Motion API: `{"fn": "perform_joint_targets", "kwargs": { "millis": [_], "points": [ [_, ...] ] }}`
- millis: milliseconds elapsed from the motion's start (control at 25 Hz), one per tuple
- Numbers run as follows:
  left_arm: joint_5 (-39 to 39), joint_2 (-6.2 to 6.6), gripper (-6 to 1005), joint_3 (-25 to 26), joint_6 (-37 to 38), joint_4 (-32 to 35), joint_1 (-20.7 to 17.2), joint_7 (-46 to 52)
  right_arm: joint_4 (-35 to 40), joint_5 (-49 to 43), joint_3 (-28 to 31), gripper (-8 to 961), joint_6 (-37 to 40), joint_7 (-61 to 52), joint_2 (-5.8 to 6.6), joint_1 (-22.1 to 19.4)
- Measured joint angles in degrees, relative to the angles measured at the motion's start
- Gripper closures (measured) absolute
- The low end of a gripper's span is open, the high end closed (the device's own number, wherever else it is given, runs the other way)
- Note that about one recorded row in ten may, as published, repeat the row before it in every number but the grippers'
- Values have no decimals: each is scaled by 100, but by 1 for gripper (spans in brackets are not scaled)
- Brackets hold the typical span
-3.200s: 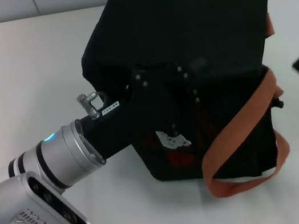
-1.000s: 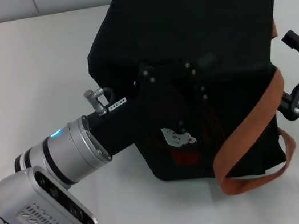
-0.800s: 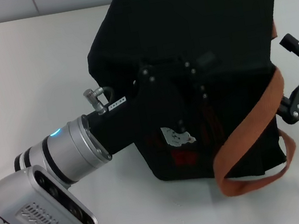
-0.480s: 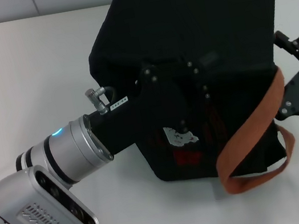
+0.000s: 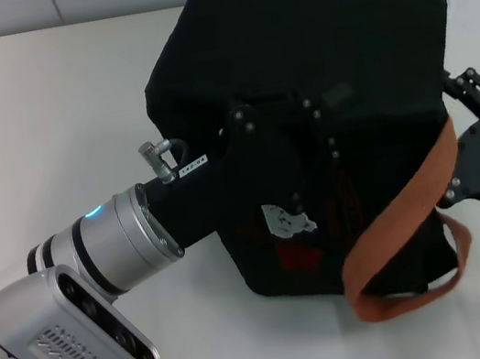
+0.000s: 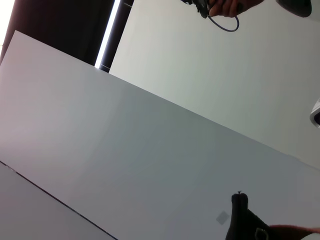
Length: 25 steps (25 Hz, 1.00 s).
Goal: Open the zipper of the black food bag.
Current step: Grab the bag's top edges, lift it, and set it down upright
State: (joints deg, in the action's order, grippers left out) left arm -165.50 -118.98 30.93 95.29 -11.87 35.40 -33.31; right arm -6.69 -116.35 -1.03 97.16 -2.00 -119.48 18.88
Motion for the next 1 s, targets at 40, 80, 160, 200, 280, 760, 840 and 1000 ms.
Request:
{"fn": "perform_joint_targets", "kwargs": {
  "millis": [40,80,160,200,280,760,840,1000],
  "points": [
    [0,1,908,0,0,0,1,0,15,-43,-7,125,24,2,0,2],
    [0,3,908,0,0,0,2,0,27,-50,4,126,22,2,0,8],
    [2,4,908,1,-2,0,2,0,28,-37,31,126,-19,7,-11,39],
    [2,4,908,1,-2,0,2,0,13,-2,62,126,-48,34,-15,61],
    [4,5,908,1,-3,0,2,0,-81,86,186,125,-87,173,-24,83],
    [-3,7,908,-7,18,-10,-5,-5,-594,150,599,126,-117,1561,-41,-90],
    [-3,7,908,-9,19,-9,-4,-6,-628,125,567,127,-118,1863,-41,-133],
    [-5,7,908,-9,24,-8,-5,-7,-765,106,421,128,-122,2706,-41,-229]
  ]
}}
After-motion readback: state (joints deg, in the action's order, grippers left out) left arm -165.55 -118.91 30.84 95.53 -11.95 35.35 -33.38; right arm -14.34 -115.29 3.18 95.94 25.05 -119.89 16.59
